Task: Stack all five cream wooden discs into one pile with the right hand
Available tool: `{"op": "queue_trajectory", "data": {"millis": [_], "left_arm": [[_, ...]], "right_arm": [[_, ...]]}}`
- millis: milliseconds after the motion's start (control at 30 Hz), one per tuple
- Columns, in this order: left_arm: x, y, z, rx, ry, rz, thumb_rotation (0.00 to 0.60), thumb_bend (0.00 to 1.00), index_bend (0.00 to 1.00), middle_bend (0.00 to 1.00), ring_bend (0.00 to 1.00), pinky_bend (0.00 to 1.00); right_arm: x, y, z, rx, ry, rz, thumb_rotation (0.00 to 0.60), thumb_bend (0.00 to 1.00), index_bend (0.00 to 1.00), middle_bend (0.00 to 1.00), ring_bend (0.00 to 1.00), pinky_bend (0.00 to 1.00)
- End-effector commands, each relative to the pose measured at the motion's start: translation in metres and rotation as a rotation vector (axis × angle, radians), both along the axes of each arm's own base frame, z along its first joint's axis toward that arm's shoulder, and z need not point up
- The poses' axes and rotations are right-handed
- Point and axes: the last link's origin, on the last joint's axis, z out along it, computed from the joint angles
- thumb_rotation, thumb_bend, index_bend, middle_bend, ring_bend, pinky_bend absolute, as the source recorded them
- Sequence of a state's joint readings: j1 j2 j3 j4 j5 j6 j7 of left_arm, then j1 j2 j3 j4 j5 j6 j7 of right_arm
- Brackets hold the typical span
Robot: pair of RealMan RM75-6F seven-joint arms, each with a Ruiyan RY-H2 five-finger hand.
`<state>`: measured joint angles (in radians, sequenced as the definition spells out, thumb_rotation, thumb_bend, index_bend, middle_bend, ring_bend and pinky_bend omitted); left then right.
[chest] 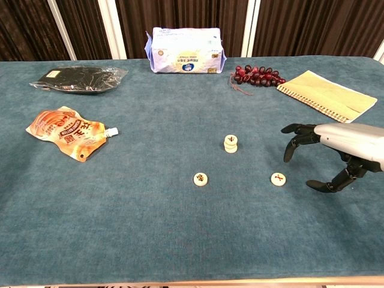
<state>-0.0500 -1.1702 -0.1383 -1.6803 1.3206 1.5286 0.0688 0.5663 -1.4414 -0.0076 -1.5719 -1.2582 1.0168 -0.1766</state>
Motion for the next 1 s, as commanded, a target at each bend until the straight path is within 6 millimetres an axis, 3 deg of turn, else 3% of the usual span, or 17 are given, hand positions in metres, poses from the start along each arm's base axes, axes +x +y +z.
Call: {"op": "queue_trajectory", "data": {"millis": [33,467,1000], "left_arm": [[0.0,0.0,0.0,0.0,0.001,0.0,0.6,0.62,0.14,0.0,0.0,0.0],[0.0,0.001,0.0,0.0,0.002,0.0,0.6,0.62,0.14,0.0,0.0,0.0],[0.0,0.001,0.001,0.002,0.004,-0.001,0.6,0.62,0.14,0.0,0.0,0.0]], "right_arm": [[-0.002,-0.002,-0.003,0.004,-0.011,-0.021,0.6,0.43,0.33,0.0,0.0,0.0],[0.006,-0.014,-0.02,0.02,-0.022,-0.014,0.6,0.43,0.37,0.0,0.0,0.0],[0.005,-0.015,-0.03,0.027,-0.018,-0.012,0.6,0.43,0.42,0.0,0.0,0.0]]}}
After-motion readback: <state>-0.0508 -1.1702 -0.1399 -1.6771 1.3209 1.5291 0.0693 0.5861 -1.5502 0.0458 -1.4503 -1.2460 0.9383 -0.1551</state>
